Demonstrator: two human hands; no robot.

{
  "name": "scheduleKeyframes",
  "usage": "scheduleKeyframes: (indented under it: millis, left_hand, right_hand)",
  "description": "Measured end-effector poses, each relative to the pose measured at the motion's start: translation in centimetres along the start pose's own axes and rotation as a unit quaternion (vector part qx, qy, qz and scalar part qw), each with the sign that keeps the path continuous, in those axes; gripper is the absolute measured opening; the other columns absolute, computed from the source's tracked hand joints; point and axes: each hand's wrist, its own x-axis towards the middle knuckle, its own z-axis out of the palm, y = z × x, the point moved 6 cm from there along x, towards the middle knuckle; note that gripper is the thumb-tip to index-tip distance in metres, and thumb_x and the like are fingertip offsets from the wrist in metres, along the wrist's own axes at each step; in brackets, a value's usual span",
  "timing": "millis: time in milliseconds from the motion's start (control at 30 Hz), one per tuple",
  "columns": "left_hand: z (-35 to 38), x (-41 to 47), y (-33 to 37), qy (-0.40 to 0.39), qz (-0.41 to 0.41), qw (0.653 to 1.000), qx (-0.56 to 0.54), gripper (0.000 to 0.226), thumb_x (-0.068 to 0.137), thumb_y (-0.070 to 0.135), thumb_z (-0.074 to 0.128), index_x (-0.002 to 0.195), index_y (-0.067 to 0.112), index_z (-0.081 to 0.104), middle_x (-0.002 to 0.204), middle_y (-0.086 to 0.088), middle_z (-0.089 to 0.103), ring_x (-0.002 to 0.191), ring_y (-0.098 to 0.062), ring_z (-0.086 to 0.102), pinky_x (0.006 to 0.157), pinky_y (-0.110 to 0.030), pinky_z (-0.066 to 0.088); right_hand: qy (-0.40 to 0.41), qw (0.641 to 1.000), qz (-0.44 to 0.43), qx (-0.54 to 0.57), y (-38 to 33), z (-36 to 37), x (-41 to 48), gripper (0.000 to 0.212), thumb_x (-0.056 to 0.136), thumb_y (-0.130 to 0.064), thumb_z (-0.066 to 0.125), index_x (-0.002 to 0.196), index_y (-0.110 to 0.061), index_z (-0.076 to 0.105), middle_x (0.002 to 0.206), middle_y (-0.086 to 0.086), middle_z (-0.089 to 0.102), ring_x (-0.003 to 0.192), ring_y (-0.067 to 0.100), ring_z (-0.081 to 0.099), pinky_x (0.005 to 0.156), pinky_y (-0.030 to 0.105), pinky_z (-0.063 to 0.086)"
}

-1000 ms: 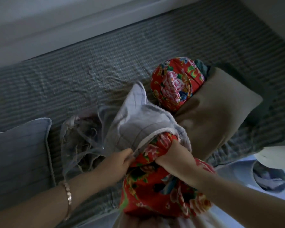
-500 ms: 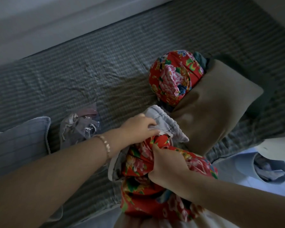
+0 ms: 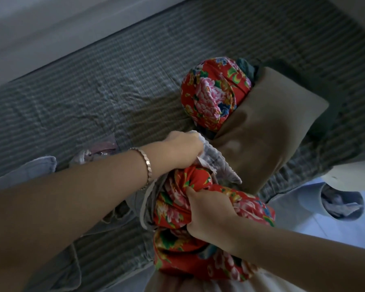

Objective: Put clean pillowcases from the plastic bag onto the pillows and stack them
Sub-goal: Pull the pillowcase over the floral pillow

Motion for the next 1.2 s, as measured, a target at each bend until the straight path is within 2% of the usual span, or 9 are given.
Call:
scheduleKeyframes:
  millis: [133,233,400,500,600,800,900,967,1200]
  left_hand:
    - [1.9,0.9,0.1,-0.017,0.013,0.994,-0.104,0.03,0.097,0.018,0.038,0.124,0.012,0.051,0.131,-0.008,0.05,0.116,-0.025,0.049,0.085,-0.029,0.038]
    - [2.3,0.7,-1.6,-0.008,-0.025,0.984,-0.176,0.03,0.099,0.014,0.035,0.124,0.008,0.052,0.127,-0.009,0.055,0.115,-0.025,0.05,0.077,-0.021,0.031]
    - [3.0,-0.5,-3.4,0.0,-0.065,0.952,-0.299,0.02,0.099,0.021,0.039,0.089,0.021,0.055,0.071,0.012,0.044,0.065,-0.007,0.045,0.056,-0.011,0.032]
    - [2.5,-1.5,-3.6,0.009,-0.05,0.968,-0.244,0.032,0.097,0.03,0.041,0.069,0.017,0.046,0.068,0.006,0.044,0.061,-0.007,0.045,0.058,-0.013,0.032]
    - [1.3,-2.0,-3.8,-0.032,-0.047,0.987,-0.149,0.038,0.092,0.049,0.046,0.095,0.015,0.062,0.088,0.004,0.057,0.085,-0.012,0.053,0.08,-0.031,0.045]
    - [-0.8,-1.0,-3.0,-0.053,-0.055,0.997,0.007,0.028,0.095,0.032,0.043,0.081,0.013,0.057,0.087,-0.003,0.055,0.086,-0.023,0.055,0.069,-0.033,0.041]
    - [-1.4,-0.7,-2.6,0.017,-0.039,0.997,-0.062,0.033,0.1,0.027,0.034,0.097,0.008,0.061,0.086,-0.004,0.057,0.087,-0.022,0.055,0.068,-0.028,0.039]
    - [-1.5,-0.9,-3.5,0.006,-0.053,0.985,-0.166,0.033,0.098,0.024,0.037,0.075,0.011,0.057,0.066,-0.001,0.05,0.068,-0.018,0.05,0.059,-0.028,0.033]
    - [-1.4,-1.5,-1.5,0.014,0.018,0.972,-0.235,0.027,0.084,0.026,0.065,0.061,0.017,0.054,0.062,0.0,0.051,0.064,-0.014,0.05,0.056,-0.026,0.036]
  right_hand:
    - [-0.003,0.988,0.073,0.135,0.9,0.7,-0.7,0.062,0.076,-0.033,0.064,0.132,-0.03,0.036,0.133,0.01,0.032,0.099,0.029,0.057,0.08,0.031,0.049]
    - [0.012,0.95,0.152,0.274,3.0,1.4,-1.4,0.084,0.066,-0.035,0.069,0.138,-0.035,0.025,0.13,0.007,0.036,0.108,0.027,0.054,0.088,0.028,0.047]
    - [-0.019,0.856,0.196,0.478,5.2,2.7,-0.8,0.118,0.035,-0.034,0.071,0.142,-0.039,0.02,0.116,-0.005,0.059,0.103,0.018,0.059,0.091,0.035,0.05]
    - [-0.038,0.862,0.143,0.484,4.4,2.4,-0.6,0.097,0.051,-0.02,0.073,0.139,-0.039,0.034,0.111,-0.006,0.061,0.1,0.015,0.06,0.089,0.032,0.051]
    - [-0.048,0.882,0.094,0.46,3.2,2.3,-0.7,0.081,0.064,-0.011,0.073,0.134,-0.038,0.04,0.112,-0.008,0.06,0.104,0.015,0.059,0.09,0.031,0.051]
    - [-0.042,0.935,0.008,0.353,1.5,1.2,-0.8,0.085,0.068,-0.02,0.073,0.141,-0.035,0.033,0.142,-0.011,0.036,0.126,0.015,0.044,0.103,0.031,0.041]
    - [-0.043,0.951,-0.008,0.305,1.3,0.7,-1.3,0.087,0.072,-0.023,0.072,0.145,-0.036,0.026,0.153,-0.016,0.0,0.132,0.017,0.037,0.101,0.026,0.039]
    - [-0.045,0.948,-0.013,0.314,1.5,0.4,-1.5,0.086,0.072,-0.021,0.072,0.144,-0.038,0.028,0.153,-0.021,-0.013,0.132,0.013,0.039,0.098,0.027,0.043]
    - [-0.056,0.924,-0.054,0.374,1.2,0.5,-0.7,0.081,0.068,-0.011,0.075,0.138,-0.032,0.041,0.147,-0.021,0.033,0.127,0.006,0.044,0.104,0.027,0.04]
